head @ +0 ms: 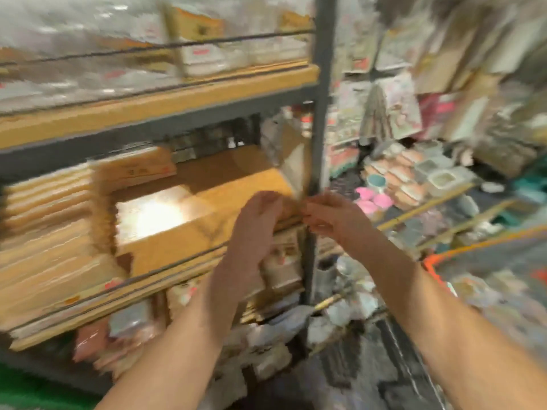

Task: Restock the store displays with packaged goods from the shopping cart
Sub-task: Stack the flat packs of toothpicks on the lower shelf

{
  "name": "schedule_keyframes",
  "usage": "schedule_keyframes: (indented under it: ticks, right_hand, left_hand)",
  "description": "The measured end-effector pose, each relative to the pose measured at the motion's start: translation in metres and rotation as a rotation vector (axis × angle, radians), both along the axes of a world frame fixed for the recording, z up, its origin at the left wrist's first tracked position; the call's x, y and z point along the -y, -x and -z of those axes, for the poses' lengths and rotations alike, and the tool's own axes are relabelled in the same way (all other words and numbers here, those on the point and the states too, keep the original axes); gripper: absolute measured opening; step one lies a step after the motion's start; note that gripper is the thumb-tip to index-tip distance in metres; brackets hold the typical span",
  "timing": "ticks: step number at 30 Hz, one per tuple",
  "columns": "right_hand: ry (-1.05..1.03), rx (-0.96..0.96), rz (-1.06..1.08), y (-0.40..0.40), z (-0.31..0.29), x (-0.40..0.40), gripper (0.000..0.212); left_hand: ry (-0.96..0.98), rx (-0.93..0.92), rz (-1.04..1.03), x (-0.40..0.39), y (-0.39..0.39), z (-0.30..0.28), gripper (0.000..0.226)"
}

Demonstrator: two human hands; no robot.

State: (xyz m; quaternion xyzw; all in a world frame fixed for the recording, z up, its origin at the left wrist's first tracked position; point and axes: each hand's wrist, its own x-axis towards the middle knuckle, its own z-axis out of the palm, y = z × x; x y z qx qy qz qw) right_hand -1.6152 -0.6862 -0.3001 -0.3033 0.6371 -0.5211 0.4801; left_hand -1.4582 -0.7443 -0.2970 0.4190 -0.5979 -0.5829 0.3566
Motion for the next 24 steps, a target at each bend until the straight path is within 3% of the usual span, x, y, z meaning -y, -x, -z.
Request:
schedule_keyframes:
  ticks: [3, 8, 12, 15, 19, 24]
  right_hand:
    - [0.008, 0.040, 0.144, 0.058, 0.006, -0.073, 0.003]
    - [-0.087, 0.097, 0.358, 0.157, 0.033, -0.208, 0.008]
    - [-0.241, 0.046, 0.550, 0.222, 0.056, -0.325, 0.013]
    - [-0.325, 0.004, 0.627, 0.256, 0.077, -0.388, 0.018]
    - [-0.417, 0.066, 0.663, 0.298, 0.115, -0.431, 0.016]
    - [-0.523, 0.204, 0.640, 0.336, 0.168, -0.426, 0.009]
  left_hand:
    - [-0.030, 0.124, 0.175, -0.050, 0.065, 0.013, 0.006]
    - [-0.023, 0.183, 0.392, -0.136, 0.178, 0.042, 0.015]
    - [-0.190, 0.167, 0.605, -0.224, 0.273, 0.072, 0.006]
    - [-0.229, 0.260, 0.741, -0.265, 0.320, 0.104, 0.034]
    - [-0.253, 0.423, 0.852, -0.279, 0.358, 0.150, 0.006]
    - [-0.331, 0.599, 0.823, -0.254, 0.404, 0.191, 0.019]
